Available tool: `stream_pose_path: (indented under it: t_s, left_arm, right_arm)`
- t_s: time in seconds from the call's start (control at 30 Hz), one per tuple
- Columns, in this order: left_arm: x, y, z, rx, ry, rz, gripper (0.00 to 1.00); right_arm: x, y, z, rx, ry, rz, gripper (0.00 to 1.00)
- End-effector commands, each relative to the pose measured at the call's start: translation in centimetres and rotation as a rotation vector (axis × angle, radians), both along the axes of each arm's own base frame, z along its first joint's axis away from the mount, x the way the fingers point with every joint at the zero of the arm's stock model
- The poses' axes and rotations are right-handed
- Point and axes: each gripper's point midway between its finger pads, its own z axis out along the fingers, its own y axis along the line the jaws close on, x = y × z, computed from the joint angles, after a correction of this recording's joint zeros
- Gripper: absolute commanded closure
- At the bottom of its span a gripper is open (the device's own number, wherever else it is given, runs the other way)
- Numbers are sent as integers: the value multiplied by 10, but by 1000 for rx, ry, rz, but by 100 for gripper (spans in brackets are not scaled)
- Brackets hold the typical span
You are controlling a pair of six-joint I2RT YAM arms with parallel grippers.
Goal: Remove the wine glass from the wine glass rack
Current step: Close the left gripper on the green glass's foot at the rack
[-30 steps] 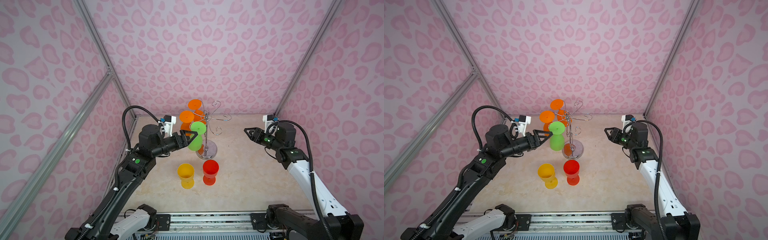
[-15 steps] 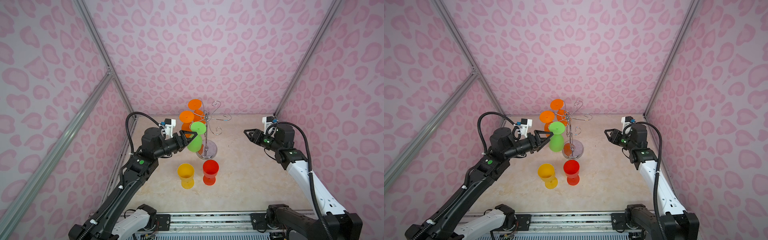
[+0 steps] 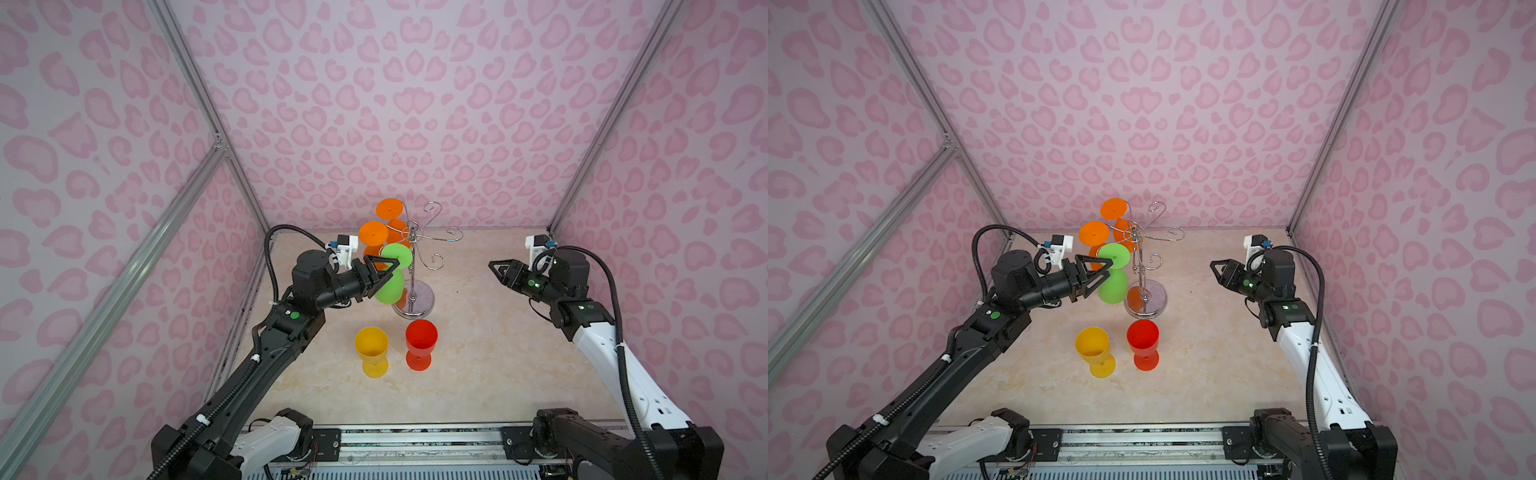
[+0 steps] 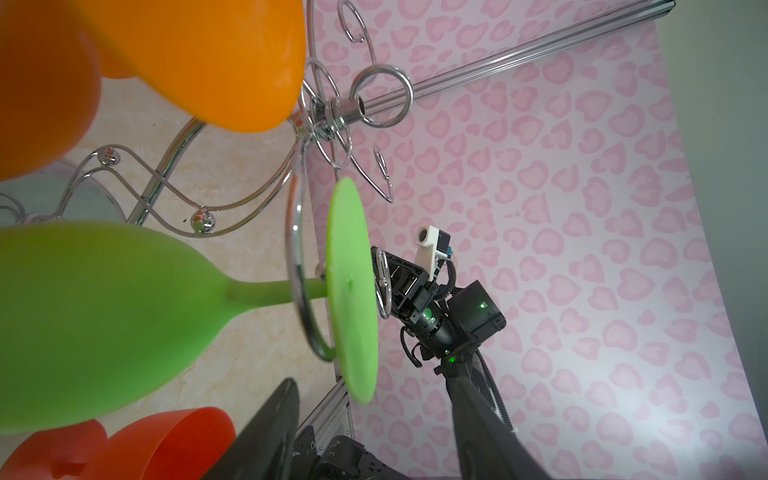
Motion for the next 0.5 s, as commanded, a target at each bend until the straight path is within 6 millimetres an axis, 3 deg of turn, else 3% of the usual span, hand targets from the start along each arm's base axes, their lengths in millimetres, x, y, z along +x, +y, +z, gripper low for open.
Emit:
stream_pose_path:
  t_s: [0.0, 0.1, 0.47]
  left_arm:
    - [1, -3, 13, -32, -34, -13, 43]
    - [4, -4, 11, -33, -23, -13, 49]
    - [9, -2, 11, -29, -14, 14, 56]
  right_arm:
    - [2, 1, 2, 11, -19, 5, 52]
    - [3, 0, 2, 14, -19, 4, 51]
    - [2, -2, -1, 20, -15, 1, 51]
